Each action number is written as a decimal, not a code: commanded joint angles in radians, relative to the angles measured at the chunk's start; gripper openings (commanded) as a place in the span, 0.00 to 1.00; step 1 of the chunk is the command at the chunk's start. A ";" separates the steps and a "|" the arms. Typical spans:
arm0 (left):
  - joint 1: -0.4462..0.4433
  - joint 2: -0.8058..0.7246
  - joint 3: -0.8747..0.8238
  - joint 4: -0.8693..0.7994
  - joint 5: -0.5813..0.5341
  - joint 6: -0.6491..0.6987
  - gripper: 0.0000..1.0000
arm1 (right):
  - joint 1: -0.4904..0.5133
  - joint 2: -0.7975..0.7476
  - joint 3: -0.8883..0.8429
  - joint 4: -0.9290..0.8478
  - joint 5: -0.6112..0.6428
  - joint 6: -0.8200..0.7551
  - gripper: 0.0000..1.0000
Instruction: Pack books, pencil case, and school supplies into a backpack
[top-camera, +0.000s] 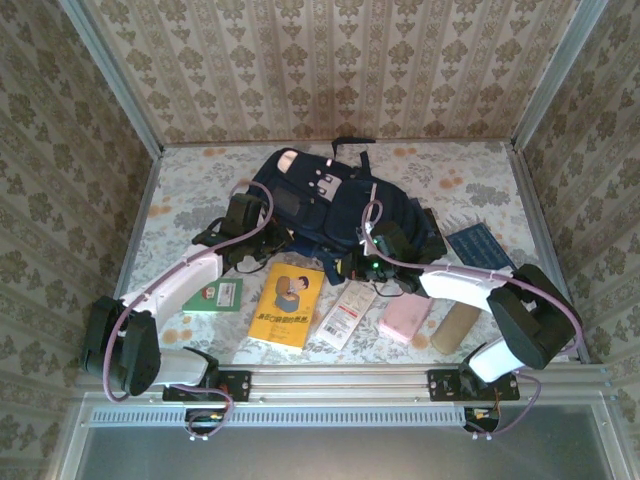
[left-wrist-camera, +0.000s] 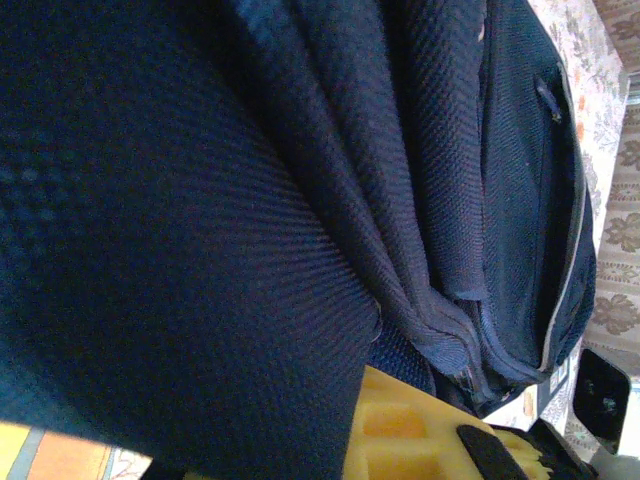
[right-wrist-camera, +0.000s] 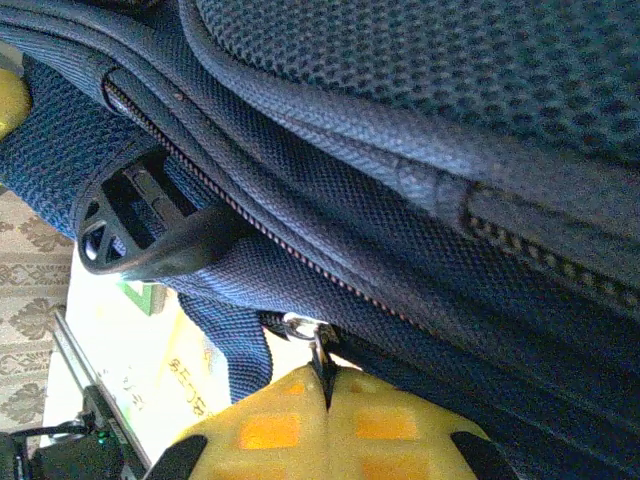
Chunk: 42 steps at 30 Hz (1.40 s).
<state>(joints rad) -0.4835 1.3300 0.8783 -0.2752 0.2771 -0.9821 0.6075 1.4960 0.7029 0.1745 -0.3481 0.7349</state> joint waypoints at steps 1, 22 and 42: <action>0.009 -0.024 0.024 -0.012 0.000 0.049 0.00 | -0.008 -0.050 0.001 -0.142 0.113 -0.079 0.00; 0.045 -0.032 0.022 -0.041 -0.014 0.102 0.00 | -0.008 -0.203 -0.039 -0.381 0.229 -0.266 0.08; 0.037 -0.044 0.020 -0.032 0.004 0.076 0.00 | -0.083 -0.167 -0.277 0.373 -0.155 0.364 0.68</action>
<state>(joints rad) -0.4442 1.3262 0.8783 -0.3149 0.2707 -0.9127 0.5358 1.2728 0.4522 0.3645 -0.4294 0.9367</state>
